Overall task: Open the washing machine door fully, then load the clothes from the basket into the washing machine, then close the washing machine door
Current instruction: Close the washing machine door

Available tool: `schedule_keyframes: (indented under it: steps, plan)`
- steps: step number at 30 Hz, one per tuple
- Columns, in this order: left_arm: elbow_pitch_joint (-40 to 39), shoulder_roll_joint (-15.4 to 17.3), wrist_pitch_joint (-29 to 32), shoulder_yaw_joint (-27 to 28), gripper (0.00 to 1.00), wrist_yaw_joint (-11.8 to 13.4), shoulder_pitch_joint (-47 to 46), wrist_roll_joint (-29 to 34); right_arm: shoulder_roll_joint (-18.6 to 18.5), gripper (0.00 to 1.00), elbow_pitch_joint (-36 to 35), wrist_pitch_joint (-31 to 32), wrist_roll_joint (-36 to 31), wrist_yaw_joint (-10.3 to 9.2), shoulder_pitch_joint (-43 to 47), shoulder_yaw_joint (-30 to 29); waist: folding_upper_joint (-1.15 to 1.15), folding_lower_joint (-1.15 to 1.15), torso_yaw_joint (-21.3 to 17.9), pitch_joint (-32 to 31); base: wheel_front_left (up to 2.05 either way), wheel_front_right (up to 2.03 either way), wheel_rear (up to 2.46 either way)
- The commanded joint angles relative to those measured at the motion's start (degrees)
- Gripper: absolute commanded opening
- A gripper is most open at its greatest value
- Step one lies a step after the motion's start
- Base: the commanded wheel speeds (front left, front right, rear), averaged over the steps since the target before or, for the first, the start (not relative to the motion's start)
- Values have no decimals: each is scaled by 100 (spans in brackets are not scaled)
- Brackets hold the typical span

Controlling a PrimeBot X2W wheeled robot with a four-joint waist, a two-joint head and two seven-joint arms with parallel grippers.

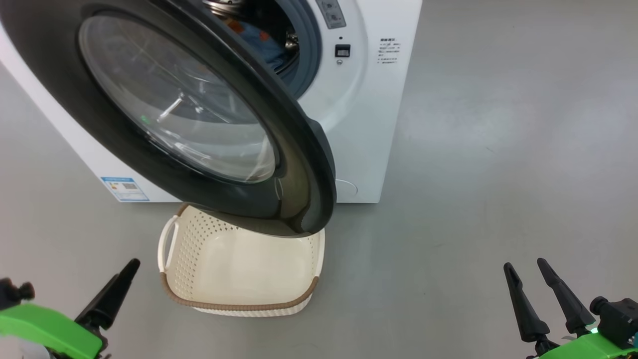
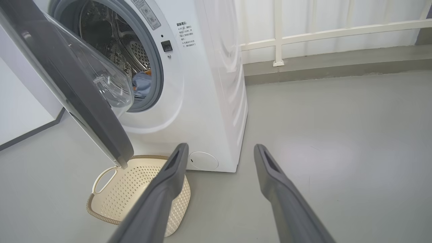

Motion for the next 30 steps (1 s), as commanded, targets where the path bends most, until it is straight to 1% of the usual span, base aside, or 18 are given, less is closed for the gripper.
schedule_keyframes:
  steps: [1,4,9,15,17,18,19,22,28,30]
  plan:
    - [-81,273,-181,184,100,-17,-98,-11,-138,100,-141,-28,2,9,8,76,0,0,-57,18,0,0,0]
    - [-64,300,-464,128,100,-17,-12,-96,-143,100,-144,-28,0,9,5,44,0,0,-134,38,0,0,0]
    - [-3,367,-1061,25,100,-17,124,-40,-148,100,-138,-28,-2,9,-15,14,0,0,-269,68,0,0,0]
    - [233,467,-2032,-340,100,-17,270,455,-165,100,-100,-28,-1,9,-101,21,0,0,-414,55,0,0,0]
    - [380,495,-2248,-498,100,-17,276,715,-181,100,-91,-28,5,9,-121,23,0,0,-444,44,0,0,0]
    - [380,495,-2248,-498,100,-17,276,715,-181,100,-91,-28,5,9,-121,23,0,0,-444,44,0,0,0]
    - [458,489,-2322,-560,100,-17,270,855,-190,100,-86,-28,9,9,-128,18,0,0,-455,37,0,0,0]
    - [685,415,-2418,-634,100,-17,243,1296,-203,100,-83,-28,12,9,-137,4,0,0,-483,19,0,0,0]
    - [722,-142,-2430,88,100,-17,338,2388,-222,100,-97,-28,2,9,-113,-69,0,0,-508,-37,0,0,0]
    - [680,-262,-2430,228,100,-17,411,2867,-227,100,-101,-28,-3,9,-103,-86,0,0,-516,-59,0,0,0]
